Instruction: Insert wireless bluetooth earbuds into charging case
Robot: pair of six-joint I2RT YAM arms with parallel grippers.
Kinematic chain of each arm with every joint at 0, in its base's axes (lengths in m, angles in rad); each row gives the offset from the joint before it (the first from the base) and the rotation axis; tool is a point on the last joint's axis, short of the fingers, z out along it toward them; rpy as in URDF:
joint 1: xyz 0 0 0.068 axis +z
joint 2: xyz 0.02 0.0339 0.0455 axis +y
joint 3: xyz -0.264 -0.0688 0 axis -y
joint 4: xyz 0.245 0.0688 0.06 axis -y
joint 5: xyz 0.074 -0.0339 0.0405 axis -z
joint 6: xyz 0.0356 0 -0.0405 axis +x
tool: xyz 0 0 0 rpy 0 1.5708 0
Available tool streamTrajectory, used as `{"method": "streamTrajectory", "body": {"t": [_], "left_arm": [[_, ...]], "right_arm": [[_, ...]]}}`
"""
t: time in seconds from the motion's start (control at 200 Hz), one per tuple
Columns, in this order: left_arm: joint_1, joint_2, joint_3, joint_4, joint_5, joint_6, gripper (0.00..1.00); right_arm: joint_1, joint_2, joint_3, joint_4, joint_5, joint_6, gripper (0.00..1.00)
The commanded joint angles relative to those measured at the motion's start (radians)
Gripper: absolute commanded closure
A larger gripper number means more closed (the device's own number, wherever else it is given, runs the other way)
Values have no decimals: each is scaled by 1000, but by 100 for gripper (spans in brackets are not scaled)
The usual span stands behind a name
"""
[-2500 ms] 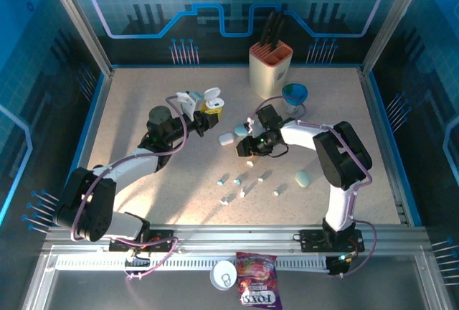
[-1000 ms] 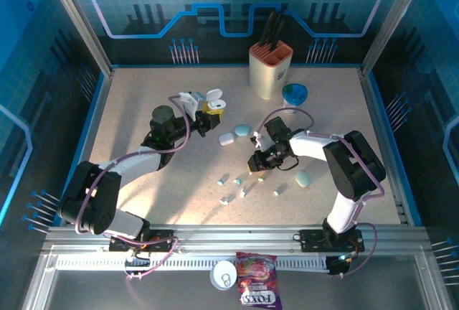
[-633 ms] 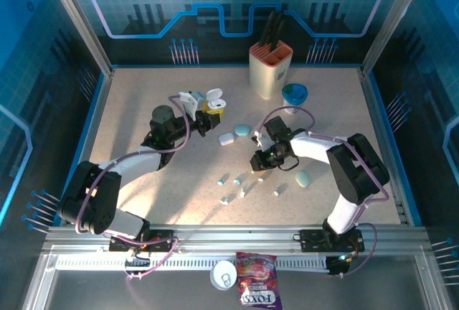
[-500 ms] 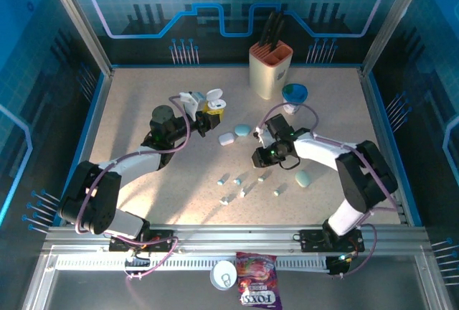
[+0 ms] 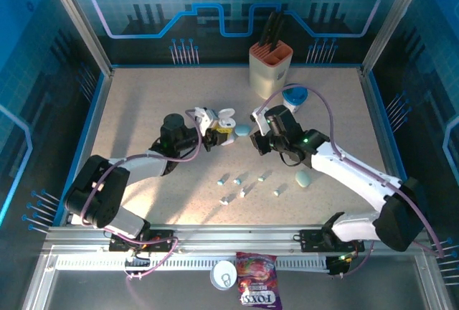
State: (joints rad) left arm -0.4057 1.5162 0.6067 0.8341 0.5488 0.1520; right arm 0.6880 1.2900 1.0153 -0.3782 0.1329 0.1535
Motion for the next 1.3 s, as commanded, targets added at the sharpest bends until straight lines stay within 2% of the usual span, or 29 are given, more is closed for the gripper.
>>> {"method": "streamTrajectory", "body": {"t": [0.0, 0.135, 0.39, 1.296], "left_arm": [[-14, 15, -26, 38, 71, 80, 64], [-23, 20, -28, 7, 129, 119, 67], [-31, 21, -27, -1, 191, 130, 66], [-36, 21, -21, 8, 207, 103, 65]], "right_arm": [[51, -32, 34, 48, 69, -70, 83], [69, -39, 46, 78, 58, -79, 84], [81, 7, 69, 90, 34, -80, 83], [99, 98, 51, 115, -6, -61, 82]]}}
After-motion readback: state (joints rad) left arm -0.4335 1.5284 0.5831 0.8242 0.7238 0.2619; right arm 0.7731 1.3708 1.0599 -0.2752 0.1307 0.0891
